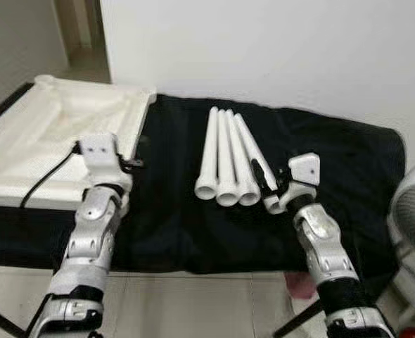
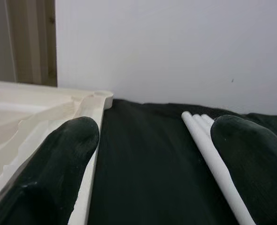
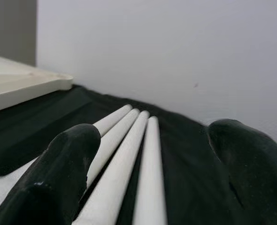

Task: Building children table

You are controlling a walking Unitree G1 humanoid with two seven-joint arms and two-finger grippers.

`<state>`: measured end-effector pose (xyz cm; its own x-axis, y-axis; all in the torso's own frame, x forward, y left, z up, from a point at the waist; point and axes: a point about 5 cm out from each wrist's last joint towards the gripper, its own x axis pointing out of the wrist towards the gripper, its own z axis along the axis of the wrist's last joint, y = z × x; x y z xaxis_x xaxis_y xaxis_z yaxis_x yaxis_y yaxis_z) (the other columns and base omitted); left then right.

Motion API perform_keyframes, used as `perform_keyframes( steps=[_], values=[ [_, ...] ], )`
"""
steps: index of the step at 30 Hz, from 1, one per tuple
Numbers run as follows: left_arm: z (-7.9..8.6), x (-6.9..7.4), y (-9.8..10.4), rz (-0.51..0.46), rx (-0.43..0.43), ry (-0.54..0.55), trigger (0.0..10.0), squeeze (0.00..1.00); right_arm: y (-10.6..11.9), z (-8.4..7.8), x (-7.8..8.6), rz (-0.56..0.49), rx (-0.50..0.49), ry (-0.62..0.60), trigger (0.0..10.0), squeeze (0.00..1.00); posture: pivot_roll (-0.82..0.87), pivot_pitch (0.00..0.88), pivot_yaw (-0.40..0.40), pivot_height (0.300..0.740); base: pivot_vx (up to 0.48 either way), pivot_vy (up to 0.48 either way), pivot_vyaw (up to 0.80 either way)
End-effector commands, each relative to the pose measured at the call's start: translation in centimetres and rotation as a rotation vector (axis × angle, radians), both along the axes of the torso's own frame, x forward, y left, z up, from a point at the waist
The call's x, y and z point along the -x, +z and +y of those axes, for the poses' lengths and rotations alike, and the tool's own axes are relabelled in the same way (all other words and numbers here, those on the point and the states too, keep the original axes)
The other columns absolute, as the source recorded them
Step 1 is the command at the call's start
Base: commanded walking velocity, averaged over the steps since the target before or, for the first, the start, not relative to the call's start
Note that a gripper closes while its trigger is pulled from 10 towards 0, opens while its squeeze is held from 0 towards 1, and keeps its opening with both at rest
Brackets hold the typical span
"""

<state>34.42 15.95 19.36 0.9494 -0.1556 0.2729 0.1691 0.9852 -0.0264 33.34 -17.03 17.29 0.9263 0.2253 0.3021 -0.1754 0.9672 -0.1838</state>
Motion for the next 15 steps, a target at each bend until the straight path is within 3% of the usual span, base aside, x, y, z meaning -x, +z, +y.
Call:
perform_keyframes(
  steps=[1, 15],
  values=[
    [0.66, 0.02, -0.15, 0.010, -0.013, 0.023, 10.0, 0.00, -0.08, 0.61, -0.03, 0.001, -0.005, 0.015, 10.0, 0.00, 0.08, 0.008, -0.090, 0.740, 0.262, 0.000, 0.00],
    [0.83, -0.09, -0.74, 0.062, 0.012, 0.037, 10.0, 0.00, -0.06, 0.63, -0.10, 0.001, -0.008, 0.004, 10.0, 0.00, 0.09, 0.020, -0.087, 0.740, 0.000, 0.000, 0.00]
  ],
)
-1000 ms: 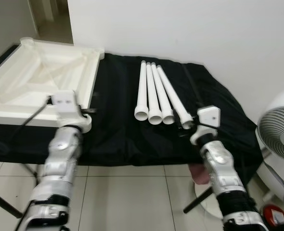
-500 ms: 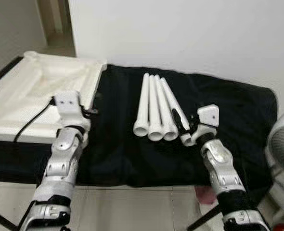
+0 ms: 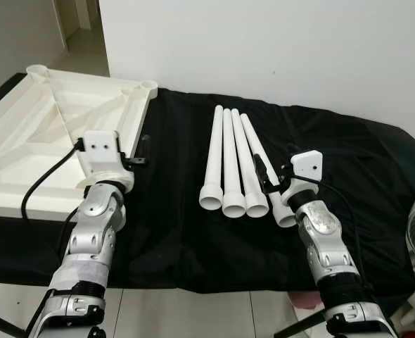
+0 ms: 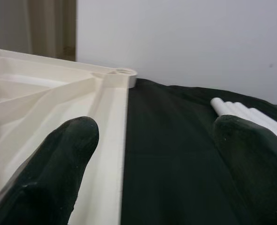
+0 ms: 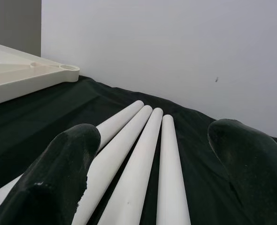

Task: Building children table

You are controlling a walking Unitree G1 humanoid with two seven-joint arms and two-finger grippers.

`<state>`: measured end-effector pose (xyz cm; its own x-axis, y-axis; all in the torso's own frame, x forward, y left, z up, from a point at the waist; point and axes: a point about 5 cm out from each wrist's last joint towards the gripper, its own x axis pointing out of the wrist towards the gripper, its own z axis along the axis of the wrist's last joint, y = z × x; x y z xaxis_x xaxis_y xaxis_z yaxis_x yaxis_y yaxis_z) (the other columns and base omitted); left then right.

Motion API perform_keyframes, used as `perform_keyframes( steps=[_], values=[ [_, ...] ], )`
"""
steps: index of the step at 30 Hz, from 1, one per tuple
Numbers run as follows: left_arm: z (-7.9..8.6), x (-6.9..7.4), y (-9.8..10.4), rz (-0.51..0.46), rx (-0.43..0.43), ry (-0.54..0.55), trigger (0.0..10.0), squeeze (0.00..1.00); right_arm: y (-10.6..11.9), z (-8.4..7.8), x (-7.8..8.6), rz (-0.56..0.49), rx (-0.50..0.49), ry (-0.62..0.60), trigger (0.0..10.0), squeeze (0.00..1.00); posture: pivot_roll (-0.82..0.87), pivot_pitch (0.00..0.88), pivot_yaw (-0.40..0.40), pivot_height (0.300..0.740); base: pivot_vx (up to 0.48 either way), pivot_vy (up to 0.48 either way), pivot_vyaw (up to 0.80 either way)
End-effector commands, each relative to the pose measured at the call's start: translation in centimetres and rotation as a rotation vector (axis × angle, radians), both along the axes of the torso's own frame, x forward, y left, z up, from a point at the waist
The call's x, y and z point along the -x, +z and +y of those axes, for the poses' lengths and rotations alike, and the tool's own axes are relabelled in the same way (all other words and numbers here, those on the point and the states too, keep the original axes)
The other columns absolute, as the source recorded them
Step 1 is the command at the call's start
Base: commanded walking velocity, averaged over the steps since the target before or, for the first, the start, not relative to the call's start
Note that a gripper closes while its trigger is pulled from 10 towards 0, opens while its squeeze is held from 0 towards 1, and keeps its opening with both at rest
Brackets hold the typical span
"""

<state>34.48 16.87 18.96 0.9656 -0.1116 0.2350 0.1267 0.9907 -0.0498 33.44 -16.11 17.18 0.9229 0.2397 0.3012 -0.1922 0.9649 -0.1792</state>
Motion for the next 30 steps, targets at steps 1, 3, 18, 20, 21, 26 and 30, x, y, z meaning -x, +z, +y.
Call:
perform_keyframes(
  steps=[1, 3, 18, 20, 21, 26, 30],
  values=[
    [-0.07, -0.05, -0.36, 0.023, -0.003, -0.005, 10.0, 0.00, 0.06, -0.27, -0.01, -0.002, -0.005, -0.014, 10.0, 0.00, 0.09, 0.020, -0.087, 0.740, 0.000, 0.000, 0.00],
    [-0.07, -0.07, -0.34, 0.026, -0.002, -0.006, 10.0, 0.00, 0.10, -0.26, -0.01, -0.003, -0.007, -0.016, 10.0, 0.00, 0.08, 0.028, -0.083, 0.740, 0.000, 0.000, 0.00],
    [-0.11, -0.14, -0.32, 0.035, -0.002, -0.014, 10.0, 0.00, 0.05, -0.34, 0.05, -0.003, -0.014, -0.029, 10.0, 0.00, 0.08, 0.039, -0.077, 0.740, 0.000, 0.386, 0.00],
    [-0.09, -0.14, -0.31, 0.034, -0.004, -0.014, 10.0, 0.00, 0.03, -0.34, 0.04, -0.002, -0.015, -0.030, 10.0, 0.00, 0.08, 0.039, -0.077, 0.740, 0.000, 0.472, 0.00],
    [-0.09, -0.12, -0.29, 0.033, -0.003, -0.015, 10.0, 0.00, 0.03, -0.35, 0.04, -0.002, -0.015, -0.030, 10.0, 0.00, 0.08, 0.039, -0.077, 0.740, 0.000, 0.472, 0.00],
    [-0.08, -0.09, -0.28, 0.033, -0.008, -0.013, 10.0, 0.00, 0.03, -0.33, -0.02, -0.002, -0.013, -0.031, 10.0, 0.00, 0.08, 0.040, -0.078, 0.740, 0.000, 0.378, 0.00],
    [-0.16, -0.04, -0.23, 0.028, -0.020, -0.009, 10.0, 0.00, 0.01, -0.32, -0.06, 0.000, -0.010, -0.031, 10.0, 0.00, 0.08, 0.040, -0.078, 0.740, 0.000, 0.000, 0.00]
  ],
)
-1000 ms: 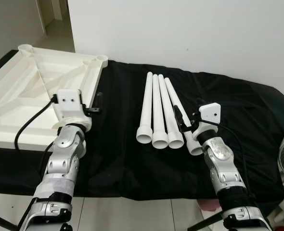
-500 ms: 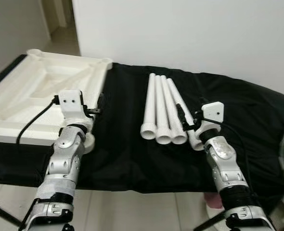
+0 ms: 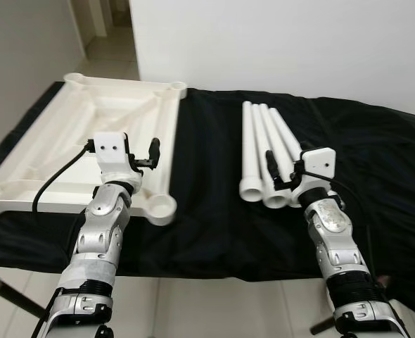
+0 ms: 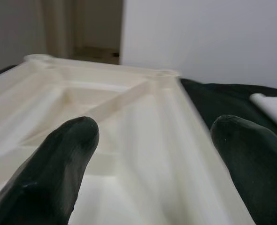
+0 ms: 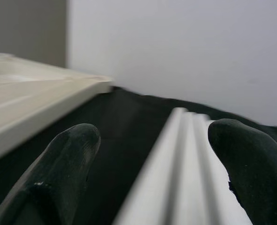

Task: Building children table

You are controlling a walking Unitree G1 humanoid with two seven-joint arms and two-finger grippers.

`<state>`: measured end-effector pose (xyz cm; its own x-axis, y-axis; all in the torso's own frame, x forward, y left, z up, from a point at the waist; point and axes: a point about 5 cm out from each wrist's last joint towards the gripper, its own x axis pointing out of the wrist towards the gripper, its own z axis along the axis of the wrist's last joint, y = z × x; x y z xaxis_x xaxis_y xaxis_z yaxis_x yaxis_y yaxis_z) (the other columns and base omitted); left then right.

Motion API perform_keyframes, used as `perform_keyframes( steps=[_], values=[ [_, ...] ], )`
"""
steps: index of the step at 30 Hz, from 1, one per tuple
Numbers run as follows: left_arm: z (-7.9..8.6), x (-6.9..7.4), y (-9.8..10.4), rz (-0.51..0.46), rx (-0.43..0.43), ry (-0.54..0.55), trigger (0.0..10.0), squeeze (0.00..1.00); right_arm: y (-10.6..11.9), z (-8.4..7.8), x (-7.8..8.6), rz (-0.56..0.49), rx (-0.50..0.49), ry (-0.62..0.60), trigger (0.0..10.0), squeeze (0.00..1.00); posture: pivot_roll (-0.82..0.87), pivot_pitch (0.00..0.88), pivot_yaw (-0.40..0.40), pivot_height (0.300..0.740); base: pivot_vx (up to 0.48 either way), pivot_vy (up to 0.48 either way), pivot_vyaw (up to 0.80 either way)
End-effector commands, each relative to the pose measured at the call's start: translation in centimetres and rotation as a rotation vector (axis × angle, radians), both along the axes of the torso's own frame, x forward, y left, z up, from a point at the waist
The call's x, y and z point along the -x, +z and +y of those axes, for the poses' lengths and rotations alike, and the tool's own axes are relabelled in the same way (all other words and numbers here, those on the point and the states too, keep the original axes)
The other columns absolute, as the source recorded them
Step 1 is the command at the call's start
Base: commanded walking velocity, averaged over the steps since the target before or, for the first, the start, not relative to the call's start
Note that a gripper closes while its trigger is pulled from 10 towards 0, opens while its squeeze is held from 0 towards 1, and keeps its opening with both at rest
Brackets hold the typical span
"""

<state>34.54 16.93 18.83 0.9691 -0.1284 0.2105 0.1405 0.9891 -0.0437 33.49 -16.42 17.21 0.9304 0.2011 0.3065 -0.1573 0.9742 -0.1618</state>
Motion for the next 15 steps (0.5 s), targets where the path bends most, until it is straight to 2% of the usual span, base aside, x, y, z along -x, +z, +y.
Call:
perform_keyframes(
  steps=[1, 6, 15],
  values=[
    [-0.2, 0.0, -0.1, 0.004, -0.011, 0.007, 10.0, 0.00, 0.0, 0.0, 0.0, 0.001, 0.008, 0.005, 10.0, 0.00, 0.08, 0.040, -0.078, 0.740, 0.000, 0.000, 0.00],
    [-0.5, 0.1, 0.0, -0.005, -0.022, -0.008, 10.0, 0.00, 0.0, 0.1, 0.0, 0.001, 0.002, 0.008, 10.0, 0.00, 0.08, 0.040, -0.078, 0.740, 0.000, 0.000, 0.00],
    [-2.5, 0.8, -0.2, -0.013, -0.100, -0.151, 10.0, 0.00, -0.2, 0.0, -0.3, 0.029, -0.013, -0.007, 10.0, 0.00, 0.09, 0.040, -0.079, 0.740, 0.000, 0.000, 0.00]
  ],
)
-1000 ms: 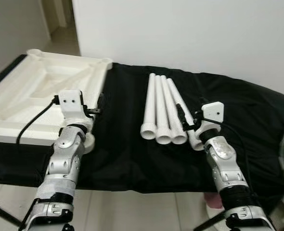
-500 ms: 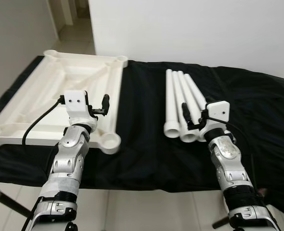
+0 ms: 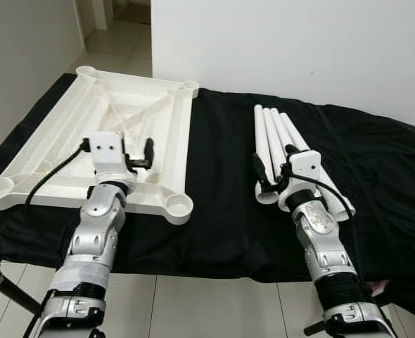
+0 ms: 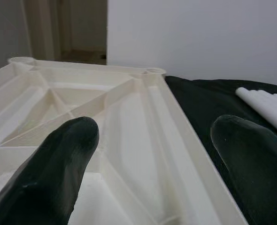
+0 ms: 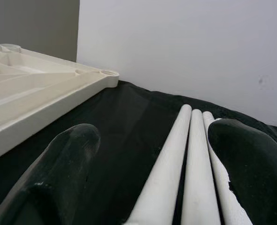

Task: Building children table

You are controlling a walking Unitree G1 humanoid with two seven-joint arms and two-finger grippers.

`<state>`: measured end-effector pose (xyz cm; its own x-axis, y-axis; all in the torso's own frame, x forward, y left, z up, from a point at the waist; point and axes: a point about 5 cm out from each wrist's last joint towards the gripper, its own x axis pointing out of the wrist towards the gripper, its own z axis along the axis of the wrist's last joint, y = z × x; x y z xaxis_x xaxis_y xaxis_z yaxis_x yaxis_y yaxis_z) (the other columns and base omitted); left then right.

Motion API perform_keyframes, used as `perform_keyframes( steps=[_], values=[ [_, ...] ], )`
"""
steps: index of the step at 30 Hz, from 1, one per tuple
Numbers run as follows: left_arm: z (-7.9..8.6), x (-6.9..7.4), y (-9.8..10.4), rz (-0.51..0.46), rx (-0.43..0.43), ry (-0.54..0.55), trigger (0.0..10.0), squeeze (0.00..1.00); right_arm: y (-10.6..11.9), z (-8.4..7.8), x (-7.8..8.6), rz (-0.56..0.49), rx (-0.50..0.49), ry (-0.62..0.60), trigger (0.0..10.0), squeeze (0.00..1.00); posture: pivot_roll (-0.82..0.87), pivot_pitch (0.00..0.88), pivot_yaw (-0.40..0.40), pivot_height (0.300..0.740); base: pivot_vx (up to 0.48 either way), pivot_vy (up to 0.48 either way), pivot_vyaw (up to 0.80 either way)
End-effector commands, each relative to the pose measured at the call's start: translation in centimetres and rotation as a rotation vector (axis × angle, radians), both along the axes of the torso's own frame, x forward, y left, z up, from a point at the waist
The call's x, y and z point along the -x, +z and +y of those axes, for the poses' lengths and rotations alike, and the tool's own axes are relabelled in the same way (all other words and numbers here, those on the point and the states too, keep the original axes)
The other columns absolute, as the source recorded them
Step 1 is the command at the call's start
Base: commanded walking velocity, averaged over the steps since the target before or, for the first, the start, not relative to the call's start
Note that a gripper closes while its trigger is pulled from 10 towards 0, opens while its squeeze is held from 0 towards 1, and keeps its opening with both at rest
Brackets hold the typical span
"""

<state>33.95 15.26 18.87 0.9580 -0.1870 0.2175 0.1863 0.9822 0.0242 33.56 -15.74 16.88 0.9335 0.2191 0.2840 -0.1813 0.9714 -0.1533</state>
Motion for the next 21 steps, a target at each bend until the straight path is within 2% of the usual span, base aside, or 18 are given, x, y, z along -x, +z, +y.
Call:
perform_keyframes(
  steps=[1, 5, 8, 15, 16, 17, 19, 21],
  values=[
    [-1.0, 0.3, -0.3, 0.006, -0.042, -0.115, 10.0, 0.00, 0.2, -0.7, -0.2, 0.004, -0.008, -0.029, 10.0, 0.00, 0.09, 0.040, -0.079, 0.740, 0.000, 0.000, 0.00],
    [-2.3, 0.9, -0.2, 0.001, -0.054, -0.219, 10.0, 0.00, 0.2, -0.6, -0.4, 0.012, -0.005, -0.032, 10.0, 0.00, 0.09, 0.040, -0.079, 0.740, 0.000, 0.000, 0.00],
    [-3.3, 1.7, -0.6, 0.002, -0.104, -0.321, 10.0, 0.00, 0.1, -0.4, -0.4, 0.015, 0.003, -0.023, 10.0, 0.00, 0.09, 0.028, -0.079, 0.740, 0.000, 0.000, 0.00],
    [-3.3, 2.0, -1.1, 0.019, -0.147, -0.359, 10.0, 0.00, 0.0, -0.4, -0.4, 0.020, 0.003, -0.020, 10.0, 0.00, 0.09, 0.028, -0.080, 0.740, 0.000, 0.000, 0.00],
    [-3.2, 2.2, -1.5, 0.045, -0.179, -0.383, 10.0, 0.00, 0.0, -0.4, -0.4, 0.022, 0.005, -0.019, 10.0, 0.00, 0.09, 0.026, -0.081, 0.740, 0.000, 0.000, 0.00],
    [-2.7, 2.1, -2.0, 0.074, -0.208, -0.377, 10.0, 0.00, -0.1, -0.3, -0.4, 0.028, 0.001, -0.011, 10.0, 0.00, 0.09, 0.023, -0.081, 0.740, 0.000, 0.000, 0.00],
    [-2.7, 2.1, -2.0, 0.074, -0.208, -0.377, 10.0, 0.00, -0.1, -0.3, -0.4, 0.028, 0.001, -0.011, 10.0, 0.00, 0.09, 0.023, -0.081, 0.740, 0.000, 0.000, 0.00],
    [-1.9, 2.2, -2.5, 0.108, -0.238, -0.362, 10.0, 0.00, -0.4, 0.1, -0.4, 0.056, -0.034, 0.016, 10.0, 0.00, 0.09, 0.021, -0.083, 0.740, 0.000, 0.000, 0.00]
  ],
)
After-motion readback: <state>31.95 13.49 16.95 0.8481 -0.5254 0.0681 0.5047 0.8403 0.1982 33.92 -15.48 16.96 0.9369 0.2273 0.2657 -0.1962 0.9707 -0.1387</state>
